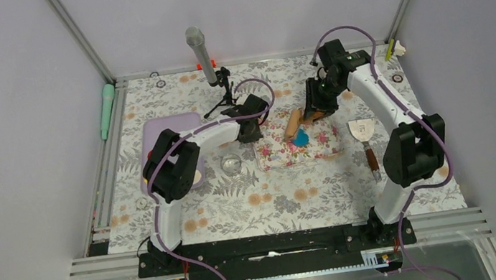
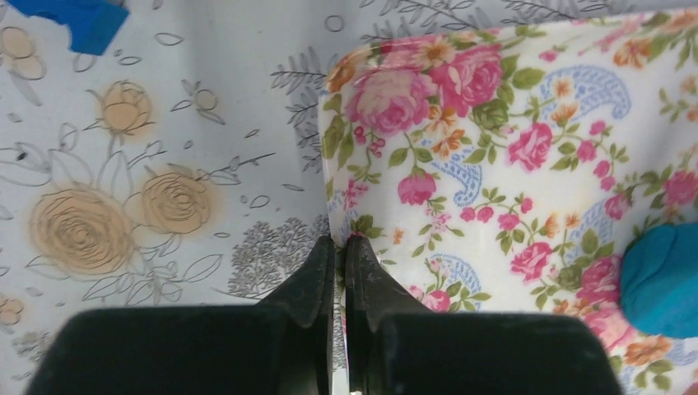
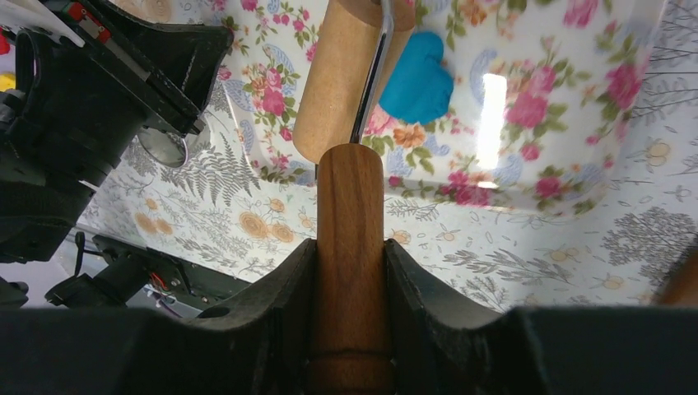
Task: Roll out the dumpling wrappers from the dough
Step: Flatten out the dough on the work surface.
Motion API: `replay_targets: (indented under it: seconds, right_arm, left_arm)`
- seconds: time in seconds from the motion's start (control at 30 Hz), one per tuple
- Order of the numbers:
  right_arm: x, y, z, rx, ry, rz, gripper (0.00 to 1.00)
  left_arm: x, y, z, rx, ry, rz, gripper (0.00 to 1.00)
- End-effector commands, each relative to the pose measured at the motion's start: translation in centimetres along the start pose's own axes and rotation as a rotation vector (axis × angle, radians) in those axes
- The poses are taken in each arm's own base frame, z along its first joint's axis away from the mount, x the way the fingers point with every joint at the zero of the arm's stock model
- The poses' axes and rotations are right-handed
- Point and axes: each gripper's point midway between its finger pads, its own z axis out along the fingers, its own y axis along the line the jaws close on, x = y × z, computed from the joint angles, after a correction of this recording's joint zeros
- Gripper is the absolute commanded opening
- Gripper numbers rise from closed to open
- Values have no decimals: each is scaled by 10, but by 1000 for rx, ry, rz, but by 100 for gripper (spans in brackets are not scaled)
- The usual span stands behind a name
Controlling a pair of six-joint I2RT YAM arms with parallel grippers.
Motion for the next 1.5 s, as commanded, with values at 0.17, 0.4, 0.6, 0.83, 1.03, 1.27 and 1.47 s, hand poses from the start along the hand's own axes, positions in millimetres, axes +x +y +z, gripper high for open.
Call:
replay_targets:
  seconds: [0.17,0.4,0.6,0.83,1.03,1.27,1.47]
  right_arm:
    - [26,-24,-36,92,37,-93,0]
    - [52,-6,-21,-51,97,7,0]
    - [34,-6,-21,-33,-89,173,0]
    - [48,-22,2,20,-76,325,0]
    - [66,-24,24,-2,-10,414,0]
    - [67,-29,45,1,15,488,0]
    - [56,-31,55,9,9,495,0]
  left_arm:
    - [25,0,-23,111,55,145,0]
    - [39,2,-22,115,124,174,0]
    - [42,3,-22,107,131,163,0]
    - [43,4,-23,107,134,155,0]
    - [48,7,-22,100,145,157,0]
    - [51,3,-23,106,141,168,0]
    - [54,3,-26,105,135,177,0]
